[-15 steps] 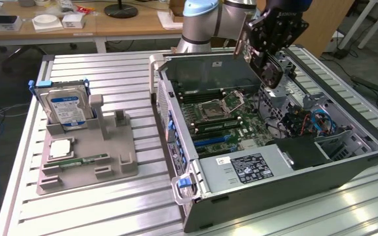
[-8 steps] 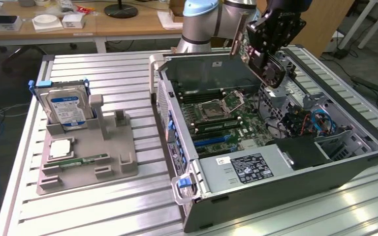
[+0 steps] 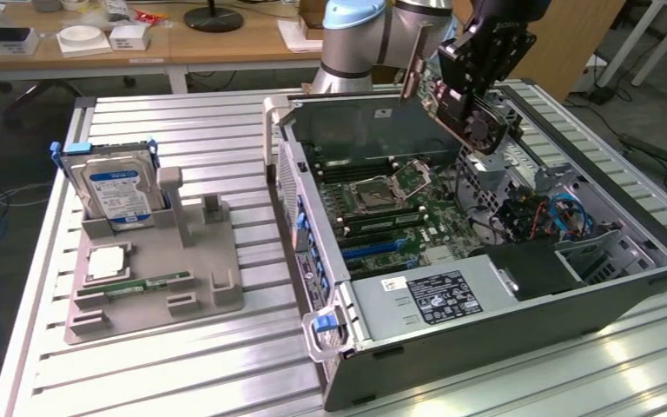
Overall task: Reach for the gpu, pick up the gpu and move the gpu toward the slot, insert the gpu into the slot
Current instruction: 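Insert the gpu into the slot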
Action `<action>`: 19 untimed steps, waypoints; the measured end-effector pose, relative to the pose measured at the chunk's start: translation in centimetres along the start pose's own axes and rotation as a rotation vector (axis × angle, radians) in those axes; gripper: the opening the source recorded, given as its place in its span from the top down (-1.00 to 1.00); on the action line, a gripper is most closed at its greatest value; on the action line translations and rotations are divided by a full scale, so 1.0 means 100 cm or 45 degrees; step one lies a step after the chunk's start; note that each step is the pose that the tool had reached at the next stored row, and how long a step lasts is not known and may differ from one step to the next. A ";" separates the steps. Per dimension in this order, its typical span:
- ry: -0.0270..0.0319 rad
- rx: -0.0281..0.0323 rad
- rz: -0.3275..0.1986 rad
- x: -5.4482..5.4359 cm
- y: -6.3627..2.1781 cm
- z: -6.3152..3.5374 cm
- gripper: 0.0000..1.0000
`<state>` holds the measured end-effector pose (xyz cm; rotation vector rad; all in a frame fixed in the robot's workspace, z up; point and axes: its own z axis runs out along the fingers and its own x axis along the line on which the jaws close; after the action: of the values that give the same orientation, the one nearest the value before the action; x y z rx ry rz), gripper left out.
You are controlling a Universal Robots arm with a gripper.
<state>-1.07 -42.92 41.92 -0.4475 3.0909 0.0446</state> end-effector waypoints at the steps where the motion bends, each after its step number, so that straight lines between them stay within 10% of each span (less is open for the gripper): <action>1: 0.0003 -0.0003 -0.010 0.000 0.0000 0.0000 0.47; 19: 0.0059 -0.0051 -0.227 0.000 -0.0001 0.0000 0.47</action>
<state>-1.07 -42.93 41.91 -0.7217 3.0413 0.0471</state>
